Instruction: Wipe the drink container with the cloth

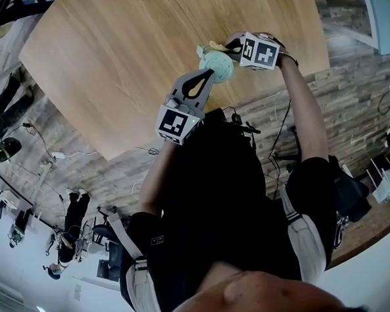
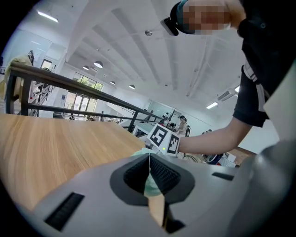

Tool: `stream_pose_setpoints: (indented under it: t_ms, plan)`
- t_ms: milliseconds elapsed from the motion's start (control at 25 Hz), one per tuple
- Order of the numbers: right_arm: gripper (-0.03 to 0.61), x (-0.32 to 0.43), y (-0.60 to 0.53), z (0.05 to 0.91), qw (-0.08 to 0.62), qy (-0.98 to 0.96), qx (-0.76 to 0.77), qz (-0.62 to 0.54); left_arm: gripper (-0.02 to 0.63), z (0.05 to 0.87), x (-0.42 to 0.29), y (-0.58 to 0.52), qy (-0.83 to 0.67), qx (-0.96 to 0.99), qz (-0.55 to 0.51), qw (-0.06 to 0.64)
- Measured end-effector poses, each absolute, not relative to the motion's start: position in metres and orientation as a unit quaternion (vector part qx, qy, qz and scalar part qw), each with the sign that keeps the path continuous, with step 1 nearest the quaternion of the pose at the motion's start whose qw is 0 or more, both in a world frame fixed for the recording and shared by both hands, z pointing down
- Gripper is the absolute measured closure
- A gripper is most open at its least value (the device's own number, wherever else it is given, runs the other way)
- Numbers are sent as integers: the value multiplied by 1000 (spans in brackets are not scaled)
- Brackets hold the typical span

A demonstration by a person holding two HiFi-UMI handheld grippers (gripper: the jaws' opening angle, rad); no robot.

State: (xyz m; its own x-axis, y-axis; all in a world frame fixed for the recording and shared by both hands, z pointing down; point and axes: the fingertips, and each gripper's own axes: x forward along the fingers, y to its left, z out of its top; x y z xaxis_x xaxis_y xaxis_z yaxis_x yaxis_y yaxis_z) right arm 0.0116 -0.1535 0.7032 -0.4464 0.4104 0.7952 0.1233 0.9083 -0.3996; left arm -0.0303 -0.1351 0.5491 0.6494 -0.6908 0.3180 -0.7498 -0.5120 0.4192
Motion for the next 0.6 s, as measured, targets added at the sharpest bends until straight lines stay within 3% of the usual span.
stream_pose_setpoints:
  t_ms: [360,600]
  plan:
    - [534,24,-132,729,431,-846,118,291,589,556,-34,-138,-407,872,79,261]
    - [534,23,-127,745,394,-826,211,344,591,558,-32,-144,-394,879,87,255]
